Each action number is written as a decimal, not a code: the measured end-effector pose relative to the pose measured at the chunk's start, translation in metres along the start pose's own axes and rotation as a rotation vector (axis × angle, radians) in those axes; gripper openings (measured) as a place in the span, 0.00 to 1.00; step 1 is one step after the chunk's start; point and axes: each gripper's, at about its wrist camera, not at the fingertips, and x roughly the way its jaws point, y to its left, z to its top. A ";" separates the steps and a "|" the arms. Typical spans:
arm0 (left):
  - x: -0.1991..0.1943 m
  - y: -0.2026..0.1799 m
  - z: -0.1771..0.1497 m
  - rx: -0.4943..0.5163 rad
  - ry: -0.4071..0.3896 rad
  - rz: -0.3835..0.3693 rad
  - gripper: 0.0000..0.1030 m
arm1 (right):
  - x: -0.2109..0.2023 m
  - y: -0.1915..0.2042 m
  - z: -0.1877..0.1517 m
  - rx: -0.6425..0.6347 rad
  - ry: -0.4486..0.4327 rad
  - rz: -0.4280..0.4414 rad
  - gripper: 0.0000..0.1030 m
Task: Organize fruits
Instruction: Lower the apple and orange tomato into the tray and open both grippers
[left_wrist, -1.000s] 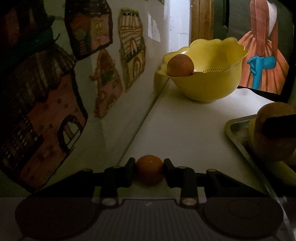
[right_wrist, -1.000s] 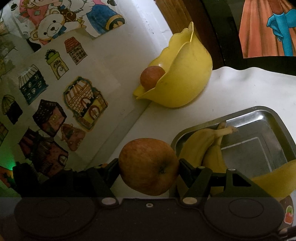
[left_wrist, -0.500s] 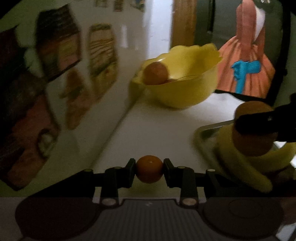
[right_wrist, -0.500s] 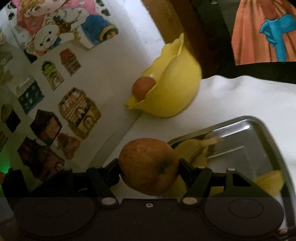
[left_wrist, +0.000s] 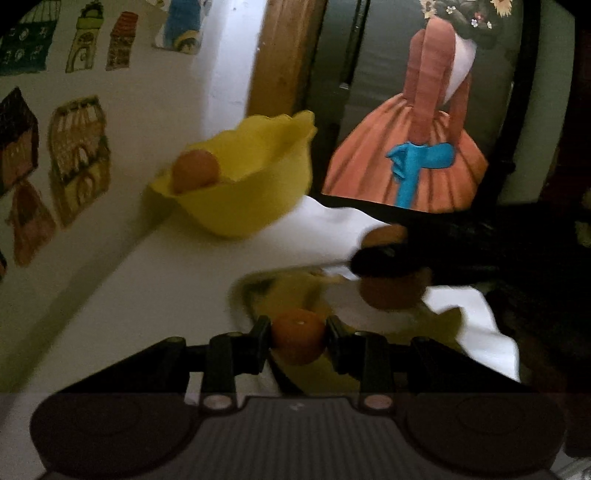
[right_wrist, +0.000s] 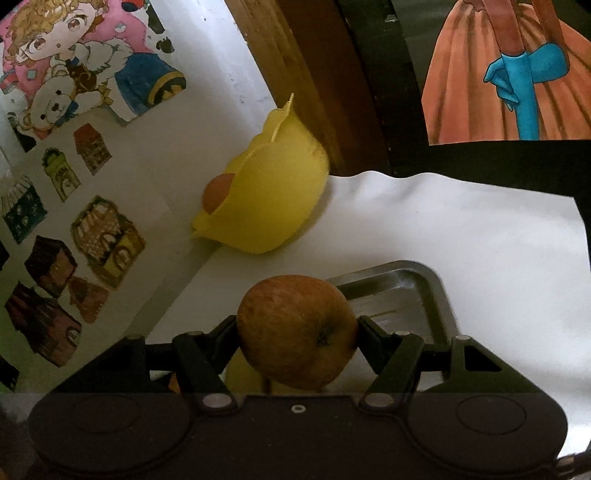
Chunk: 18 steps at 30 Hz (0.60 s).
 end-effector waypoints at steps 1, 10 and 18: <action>-0.005 -0.005 -0.005 -0.013 0.002 -0.002 0.35 | -0.001 -0.002 0.001 -0.009 0.004 0.001 0.68; -0.012 -0.024 -0.038 -0.136 0.035 0.049 0.35 | 0.002 -0.021 -0.001 0.000 0.053 0.033 0.68; 0.000 -0.031 -0.043 -0.157 -0.039 0.093 0.35 | 0.008 -0.024 -0.004 -0.020 0.072 0.056 0.68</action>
